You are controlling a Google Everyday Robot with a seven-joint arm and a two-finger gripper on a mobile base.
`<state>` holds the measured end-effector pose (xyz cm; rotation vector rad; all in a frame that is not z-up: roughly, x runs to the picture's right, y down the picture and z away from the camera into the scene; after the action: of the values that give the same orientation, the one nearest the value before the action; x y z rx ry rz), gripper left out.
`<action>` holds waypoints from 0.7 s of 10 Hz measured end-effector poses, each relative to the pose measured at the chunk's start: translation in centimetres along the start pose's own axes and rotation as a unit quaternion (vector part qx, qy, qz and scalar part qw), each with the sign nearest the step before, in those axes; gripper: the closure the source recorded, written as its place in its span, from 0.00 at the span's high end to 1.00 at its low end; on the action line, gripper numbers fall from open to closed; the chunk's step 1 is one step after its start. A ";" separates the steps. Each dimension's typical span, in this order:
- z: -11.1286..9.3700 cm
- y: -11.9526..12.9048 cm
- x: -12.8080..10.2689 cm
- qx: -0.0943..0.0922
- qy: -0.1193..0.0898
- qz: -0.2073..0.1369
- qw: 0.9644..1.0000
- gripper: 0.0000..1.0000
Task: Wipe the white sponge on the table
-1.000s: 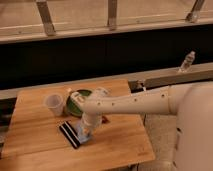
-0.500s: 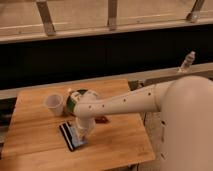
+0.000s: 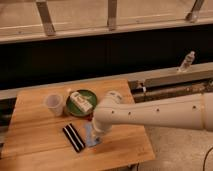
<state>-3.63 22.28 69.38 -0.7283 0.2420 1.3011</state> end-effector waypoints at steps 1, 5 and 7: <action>-0.5 -0.4 -0.1 0.000 0.000 0.007 1.000 0.18; 2.1 -4.3 -2.4 -0.004 0.014 0.057 0.998 0.18; 4.1 -6.9 -5.2 -0.004 0.022 0.085 0.996 0.18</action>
<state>0.40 20.16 77.79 -0.7565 0.3403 1.4495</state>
